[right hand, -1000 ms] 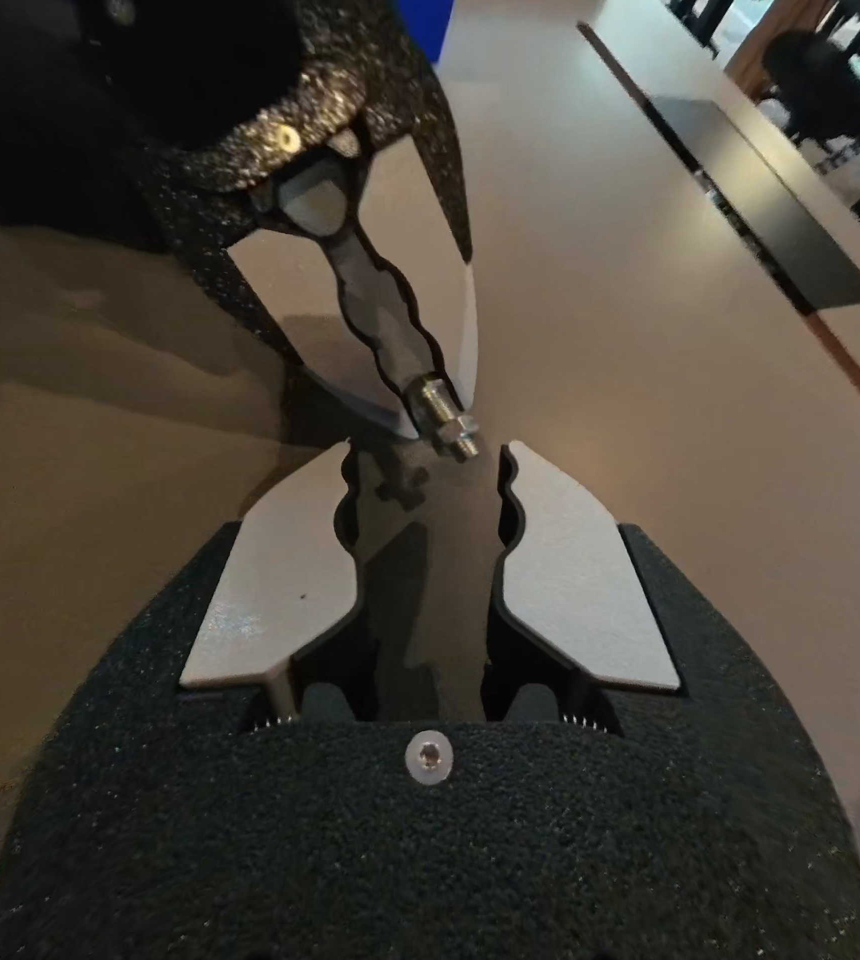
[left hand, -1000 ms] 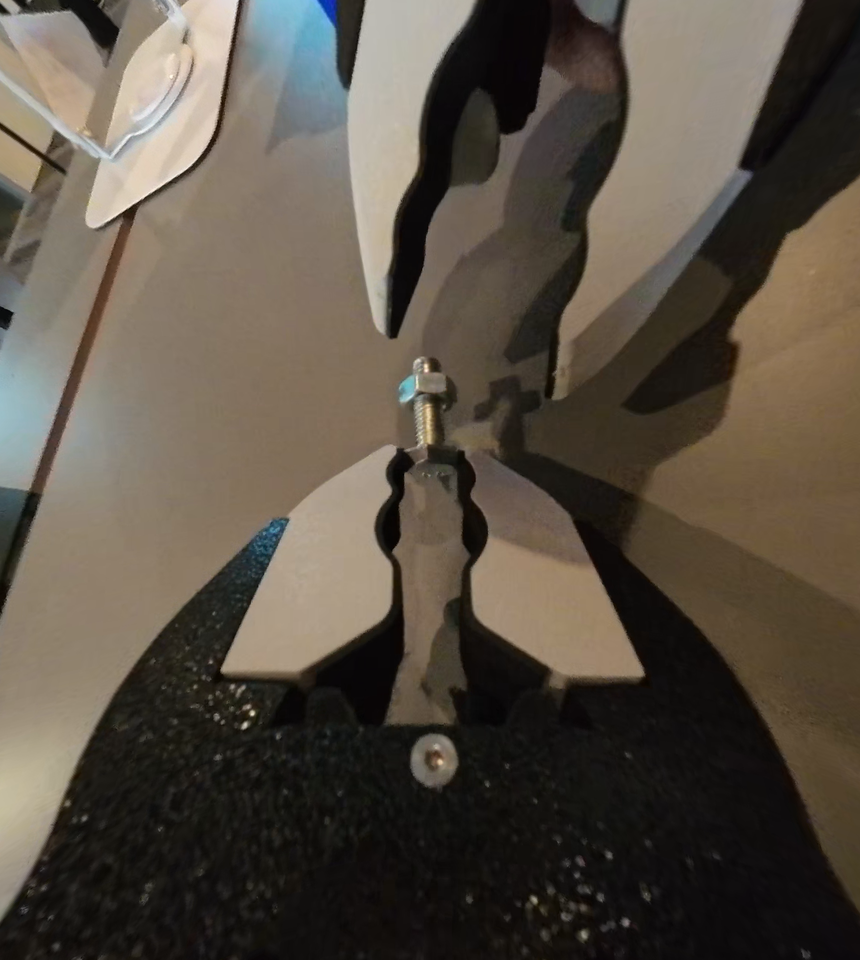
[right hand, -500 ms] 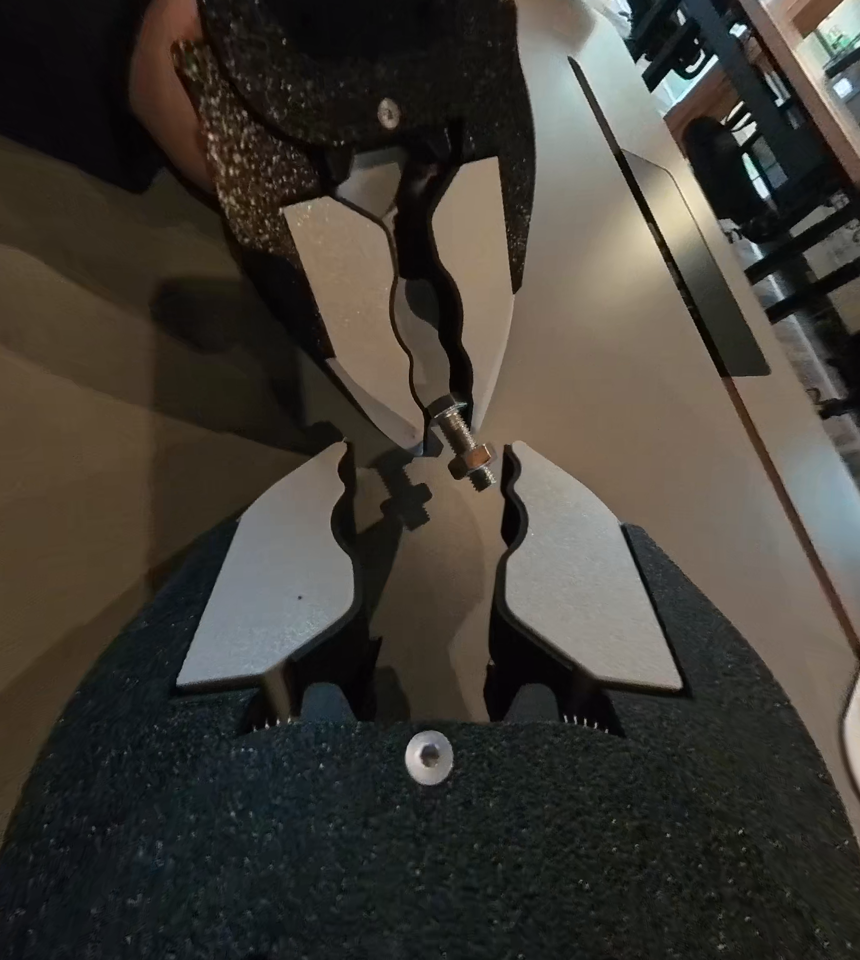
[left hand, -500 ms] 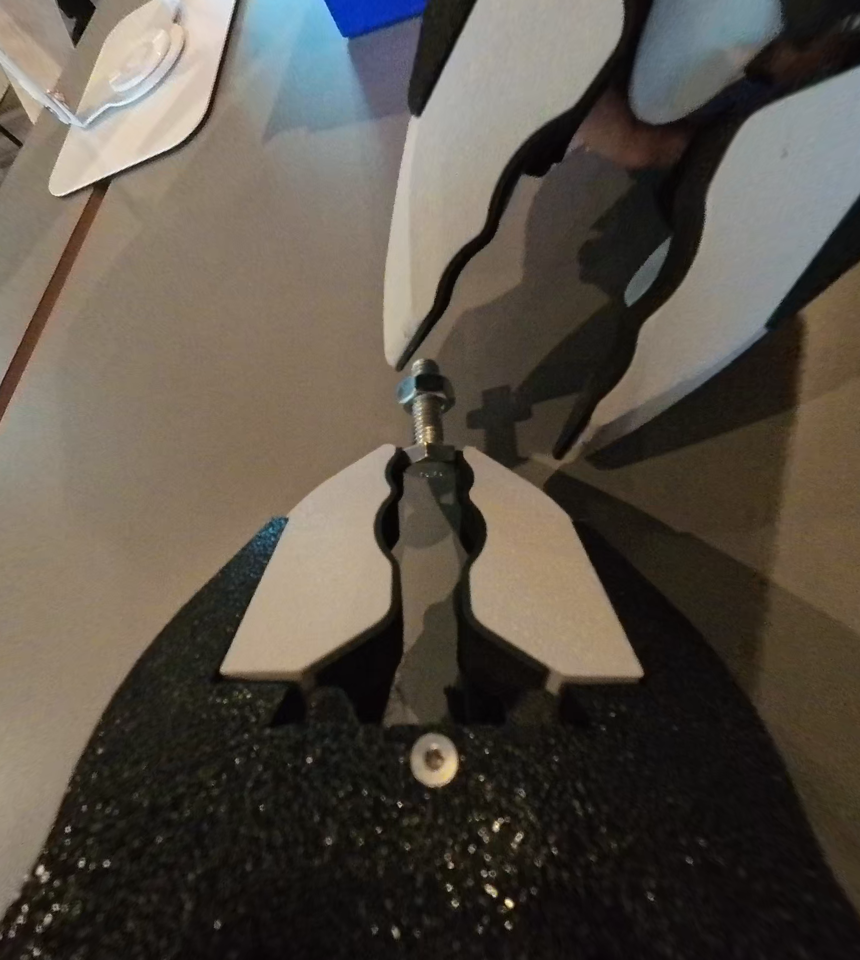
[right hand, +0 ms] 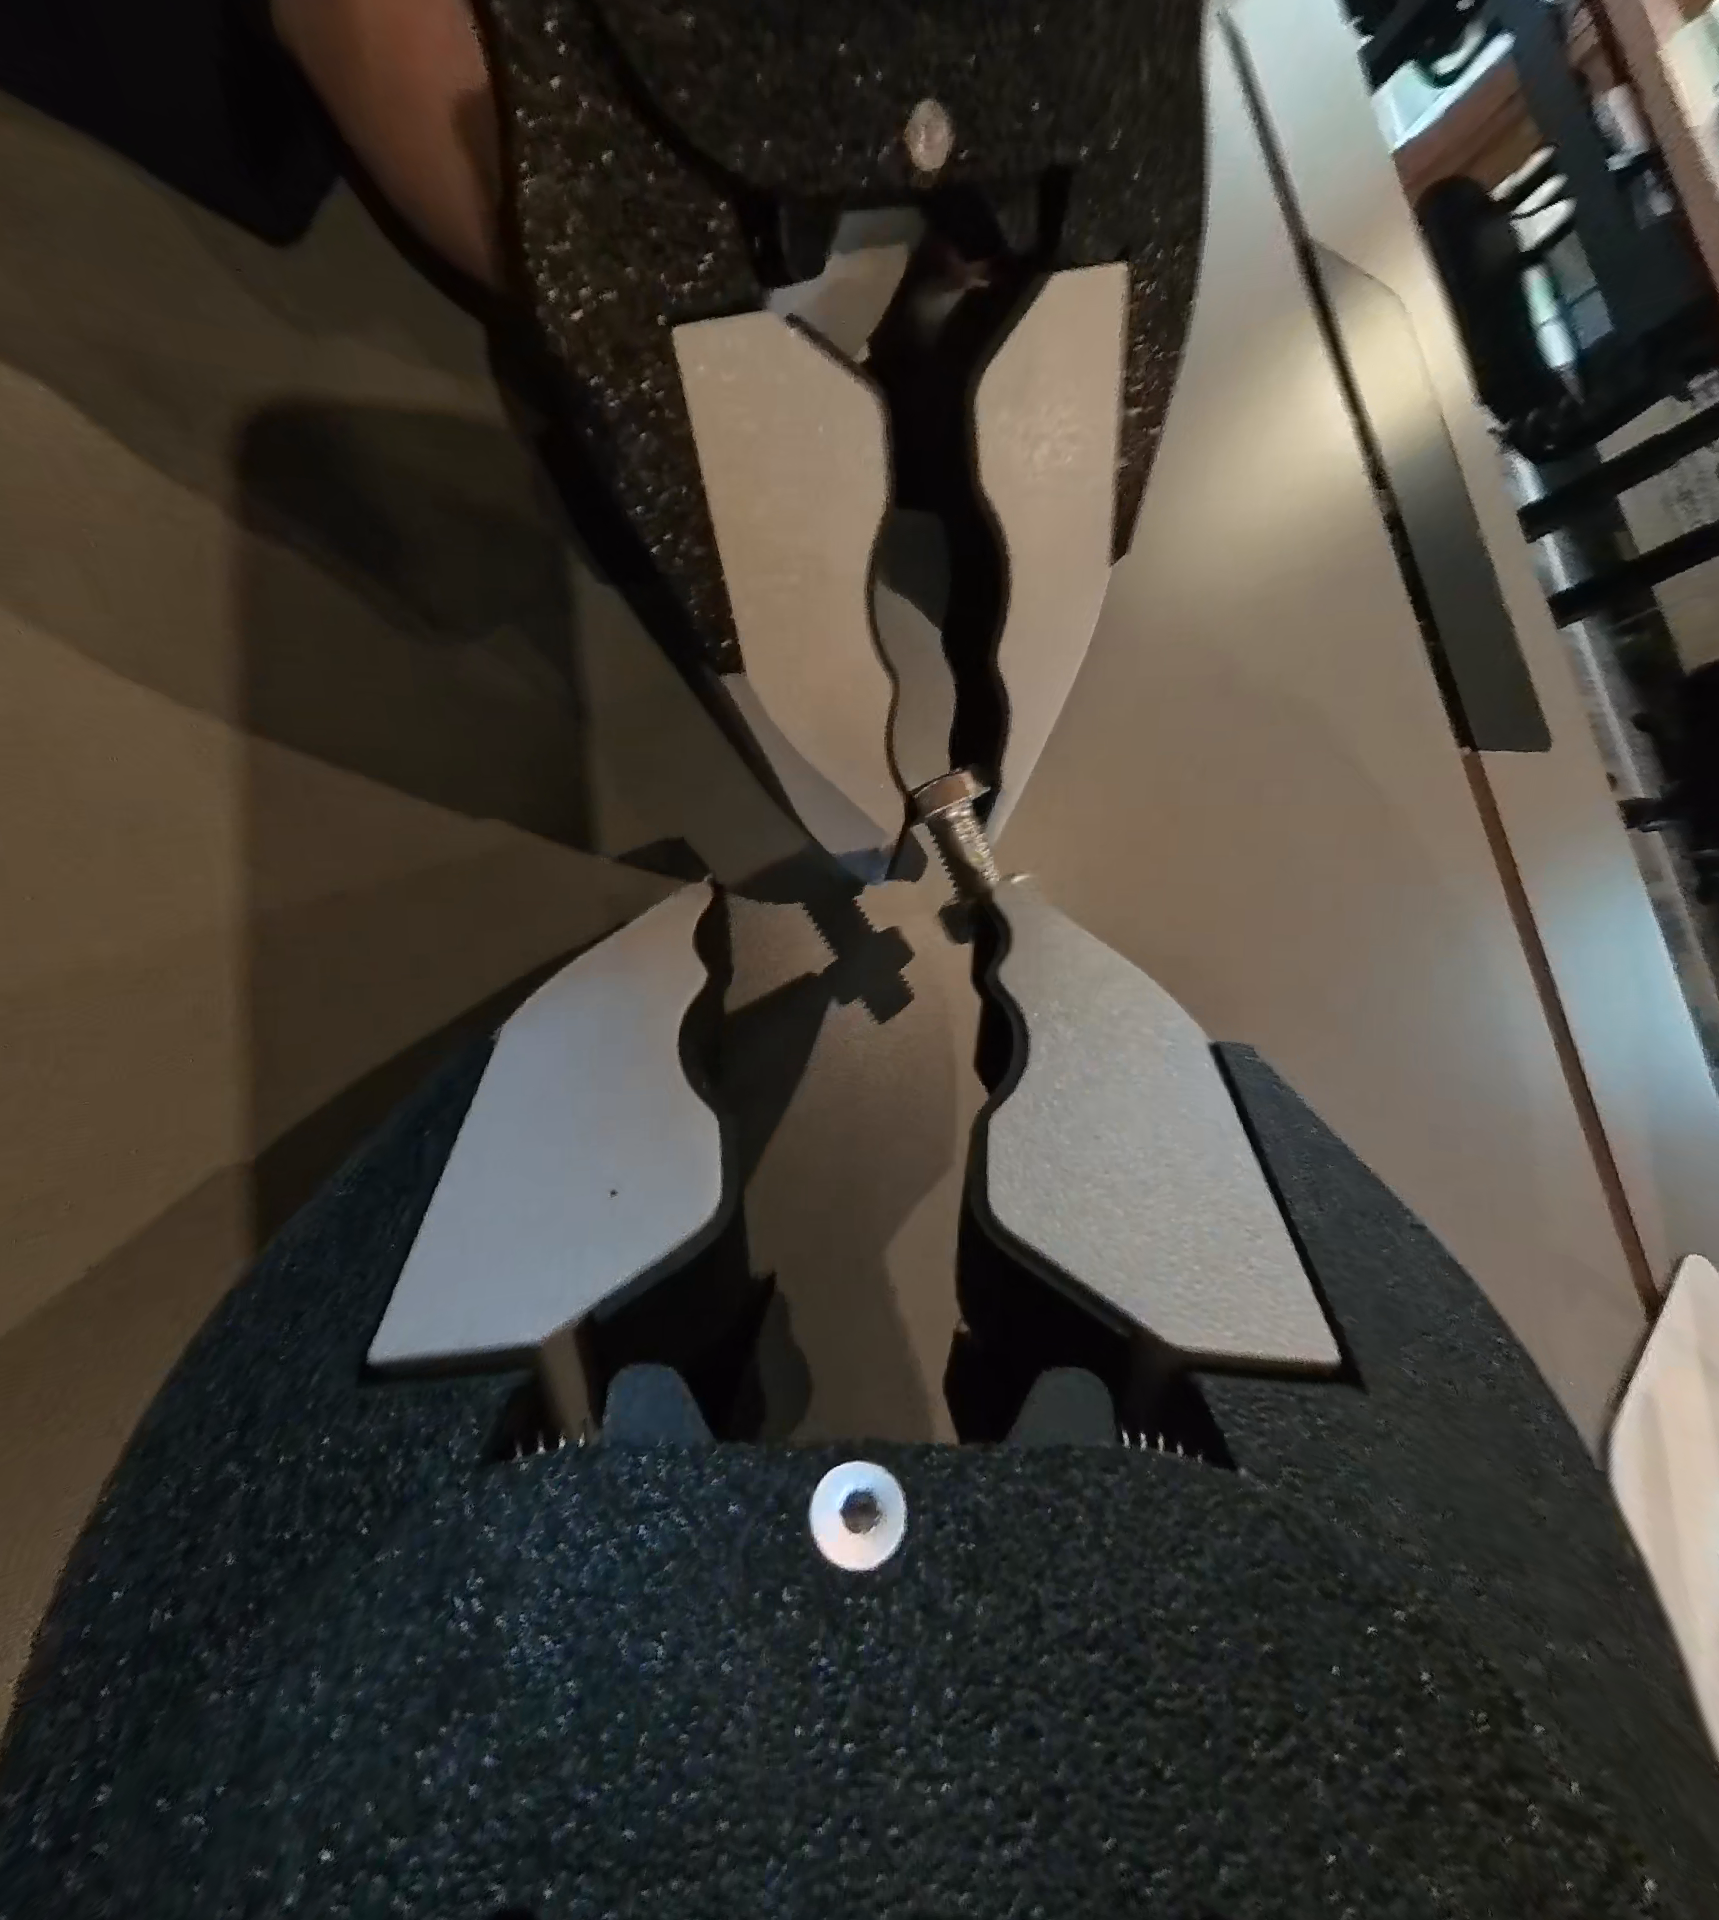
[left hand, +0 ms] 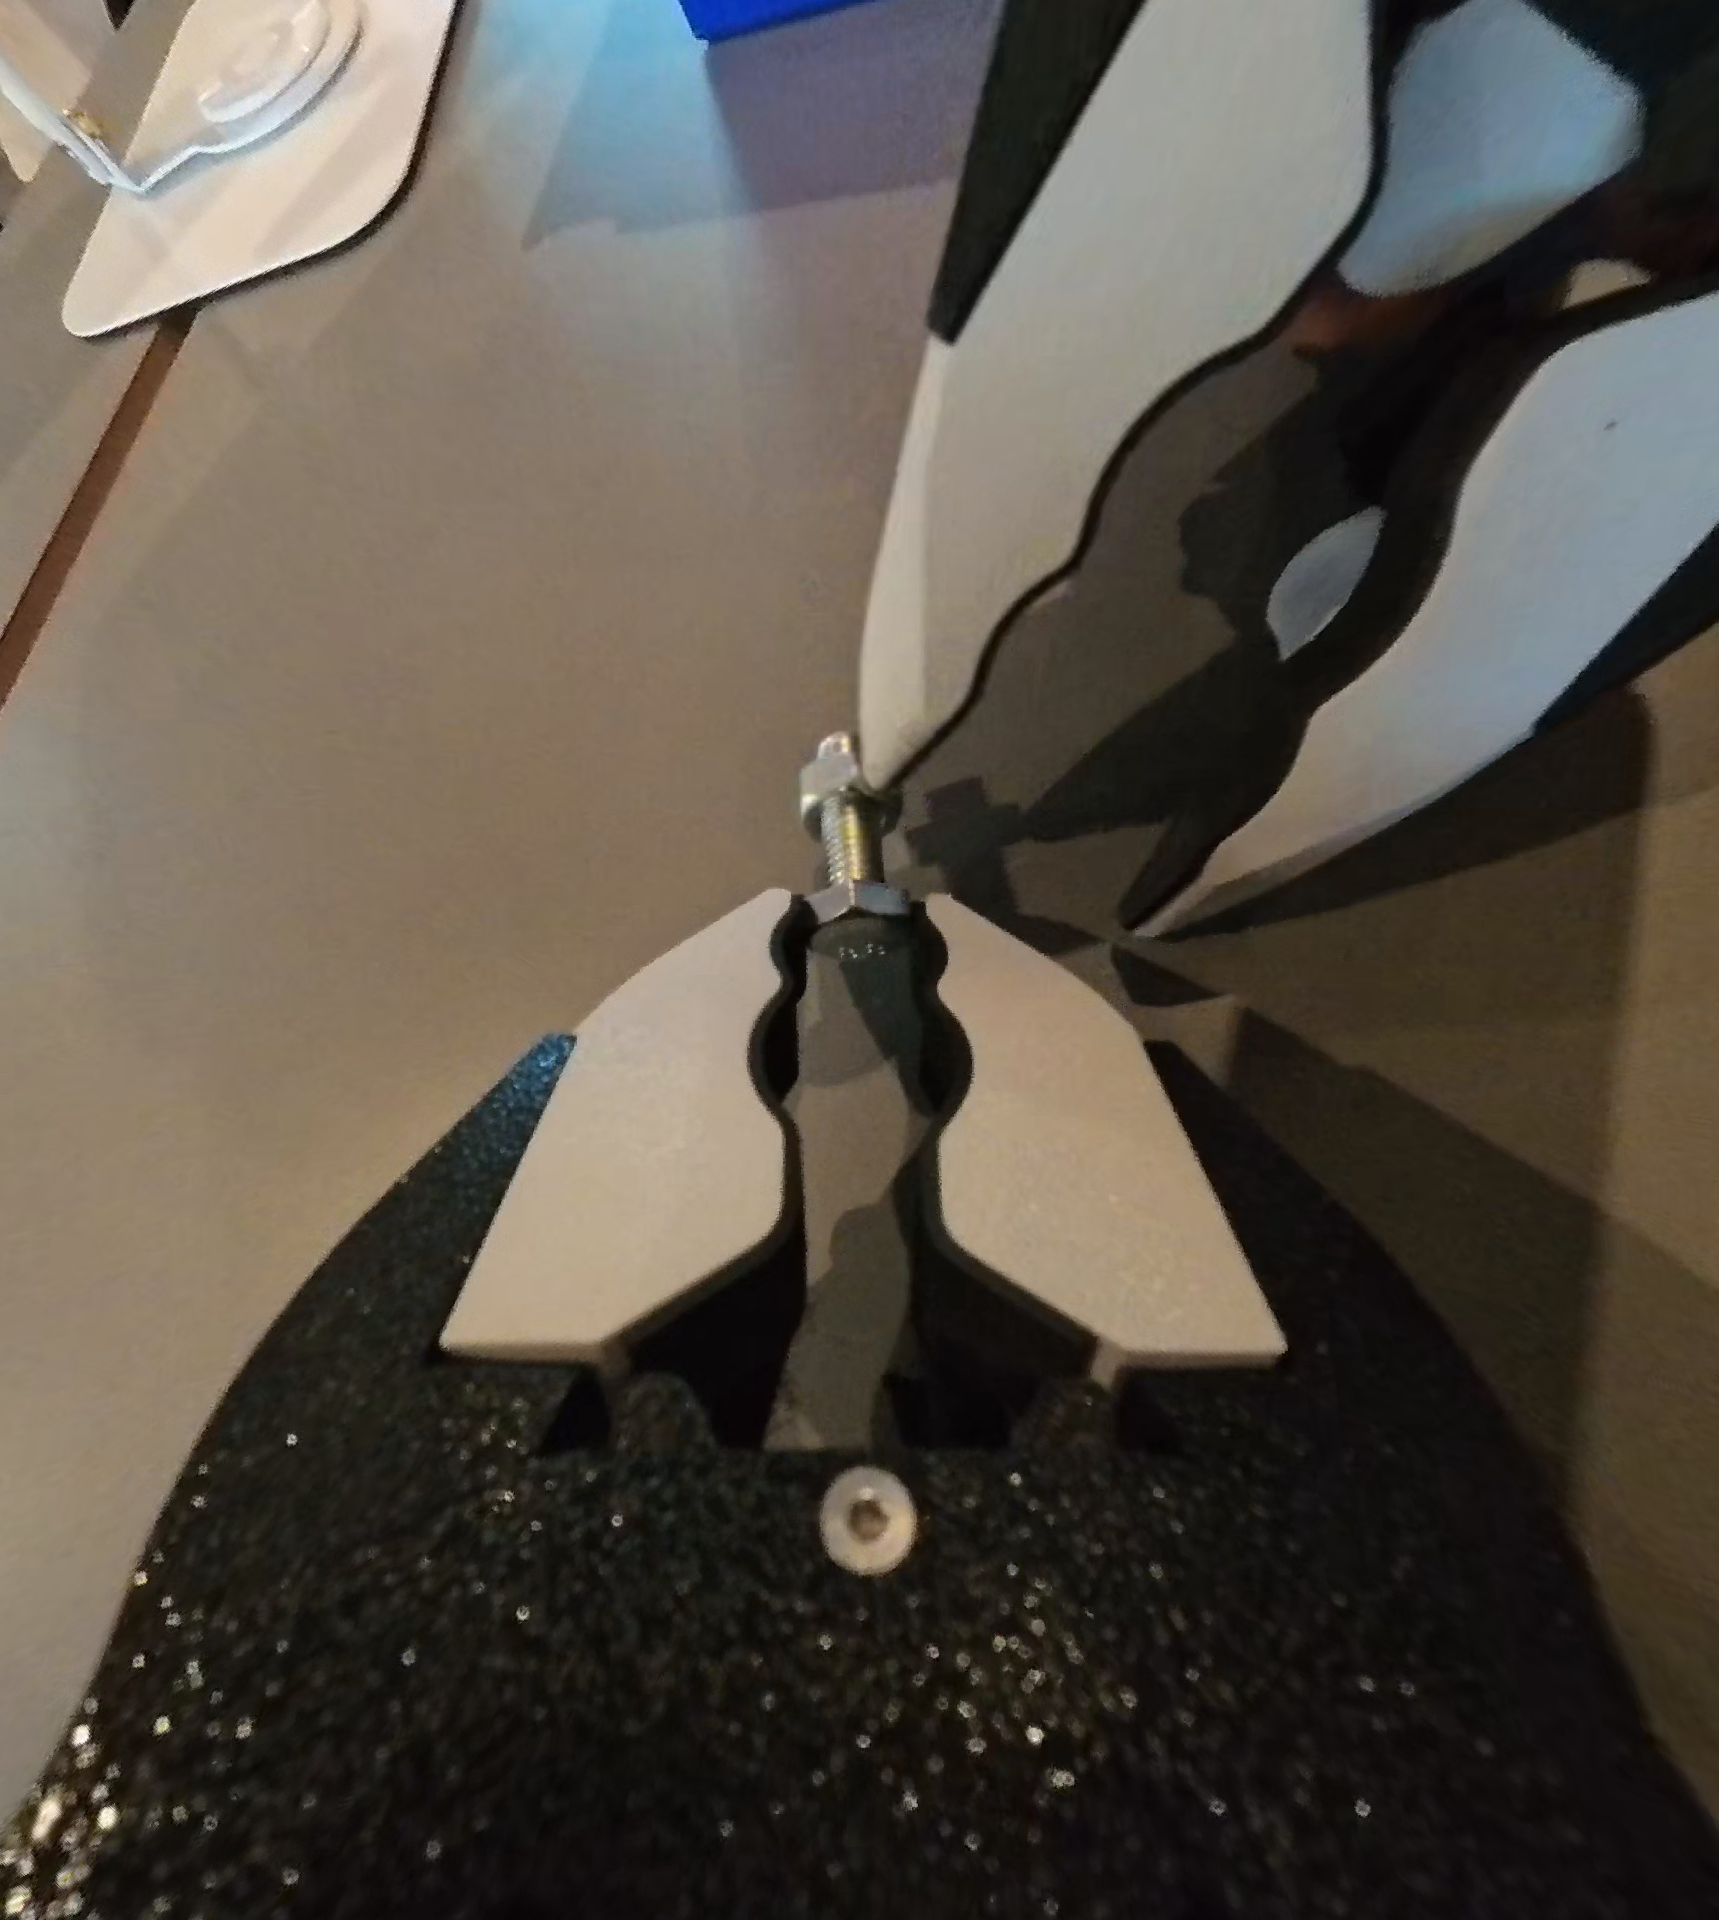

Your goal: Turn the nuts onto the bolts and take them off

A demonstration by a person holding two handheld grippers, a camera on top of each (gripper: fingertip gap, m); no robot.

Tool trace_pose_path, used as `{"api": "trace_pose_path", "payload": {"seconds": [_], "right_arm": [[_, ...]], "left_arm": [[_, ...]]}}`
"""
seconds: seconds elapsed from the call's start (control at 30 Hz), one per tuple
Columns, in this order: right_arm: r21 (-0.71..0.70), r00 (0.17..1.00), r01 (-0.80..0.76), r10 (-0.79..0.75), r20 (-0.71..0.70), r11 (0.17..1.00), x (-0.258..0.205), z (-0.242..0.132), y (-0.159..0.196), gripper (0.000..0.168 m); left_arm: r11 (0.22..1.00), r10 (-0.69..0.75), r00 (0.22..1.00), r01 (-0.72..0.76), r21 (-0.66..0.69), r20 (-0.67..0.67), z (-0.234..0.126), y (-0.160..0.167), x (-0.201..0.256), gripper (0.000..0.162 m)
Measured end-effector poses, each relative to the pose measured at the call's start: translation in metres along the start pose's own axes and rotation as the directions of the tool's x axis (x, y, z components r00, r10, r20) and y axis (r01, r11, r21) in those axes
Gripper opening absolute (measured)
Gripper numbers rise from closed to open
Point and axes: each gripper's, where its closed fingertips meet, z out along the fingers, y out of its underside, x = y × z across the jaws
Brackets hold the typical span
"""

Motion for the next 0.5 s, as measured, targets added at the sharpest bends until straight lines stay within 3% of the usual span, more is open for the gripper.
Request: {"api": "trace_pose_path", "payload": {"seconds": [0.03, 0.2, 0.33, 0.5], "right_arm": [[-0.002, 1.000, 0.001, -0.001, 0.022, 1.000, -0.003, 0.000, 0.000, 0.039], [0.026, 0.999, -0.020, 0.019, 0.044, 0.999, -0.005, -0.004, -0.004, 0.032], [0.047, 0.999, -0.022, 0.024, -0.049, 0.999, 0.009, -0.004, -0.007, 0.046], [0.011, 0.999, -0.028, 0.028, -0.030, 1.000, 0.004, 0.003, -0.001, 0.051]], "left_arm": [[1.000, 0.001, 1.000, -0.001, 0.000, 0.000, 0.000, 0.000, 0.000, 0.018], [1.000, -0.003, 1.000, 0.003, -0.001, -0.005, 0.000, 0.000, 0.000, 0.018], [1.000, -0.001, 1.000, 0.001, 0.000, -0.012, 0.000, 0.000, 0.001, 0.018], [1.000, 0.008, 1.000, -0.008, 0.004, -0.019, 0.000, 0.000, 0.003, 0.018]]}}
